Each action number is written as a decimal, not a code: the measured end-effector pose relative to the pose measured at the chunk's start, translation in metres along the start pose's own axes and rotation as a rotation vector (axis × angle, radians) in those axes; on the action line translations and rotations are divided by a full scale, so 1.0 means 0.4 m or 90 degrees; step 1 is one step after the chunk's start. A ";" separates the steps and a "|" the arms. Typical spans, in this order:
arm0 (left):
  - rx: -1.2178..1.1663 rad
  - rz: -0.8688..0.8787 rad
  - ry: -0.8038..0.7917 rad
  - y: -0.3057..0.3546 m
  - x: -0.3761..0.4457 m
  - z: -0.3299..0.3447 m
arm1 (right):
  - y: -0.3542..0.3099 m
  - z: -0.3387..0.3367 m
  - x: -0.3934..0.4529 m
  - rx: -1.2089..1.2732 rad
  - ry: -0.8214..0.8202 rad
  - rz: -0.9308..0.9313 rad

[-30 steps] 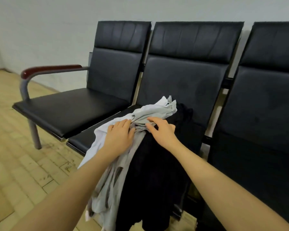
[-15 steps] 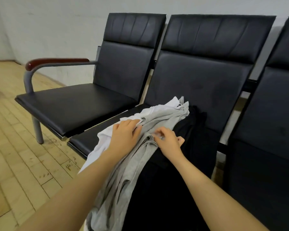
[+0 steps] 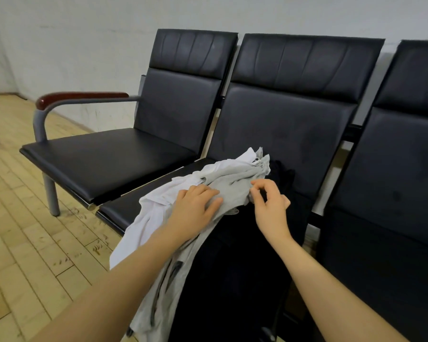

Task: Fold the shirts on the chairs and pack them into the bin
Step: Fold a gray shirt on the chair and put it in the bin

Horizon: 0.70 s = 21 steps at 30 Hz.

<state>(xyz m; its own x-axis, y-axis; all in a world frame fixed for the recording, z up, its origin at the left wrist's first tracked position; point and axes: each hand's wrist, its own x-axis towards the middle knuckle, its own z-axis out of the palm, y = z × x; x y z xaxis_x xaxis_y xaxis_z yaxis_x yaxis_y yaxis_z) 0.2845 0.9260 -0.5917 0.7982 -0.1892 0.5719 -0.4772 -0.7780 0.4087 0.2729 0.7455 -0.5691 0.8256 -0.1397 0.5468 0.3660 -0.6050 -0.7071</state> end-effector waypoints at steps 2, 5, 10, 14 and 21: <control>-0.014 0.010 -0.029 0.025 -0.002 0.003 | -0.002 -0.029 -0.002 0.011 0.001 0.004; -0.079 0.015 0.008 0.048 -0.007 0.009 | 0.013 -0.071 -0.011 0.019 -0.017 -0.022; -0.034 0.036 -0.073 0.065 -0.032 0.042 | 0.045 -0.131 -0.053 0.014 -0.079 -0.005; -0.018 0.036 -0.042 0.086 -0.065 0.028 | 0.023 -0.179 -0.083 -0.007 -0.099 -0.015; 0.050 0.068 -0.051 0.098 -0.129 0.003 | -0.002 -0.254 -0.130 -0.141 -0.246 0.029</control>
<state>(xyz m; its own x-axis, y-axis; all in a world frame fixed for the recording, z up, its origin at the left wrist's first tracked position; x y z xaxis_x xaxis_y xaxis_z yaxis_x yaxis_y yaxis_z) 0.2251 0.9046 -0.6063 0.7730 -0.3174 0.5493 -0.5329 -0.7946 0.2908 0.1860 0.6735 -0.5514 0.9542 0.1074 0.2793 0.2588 -0.7646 -0.5902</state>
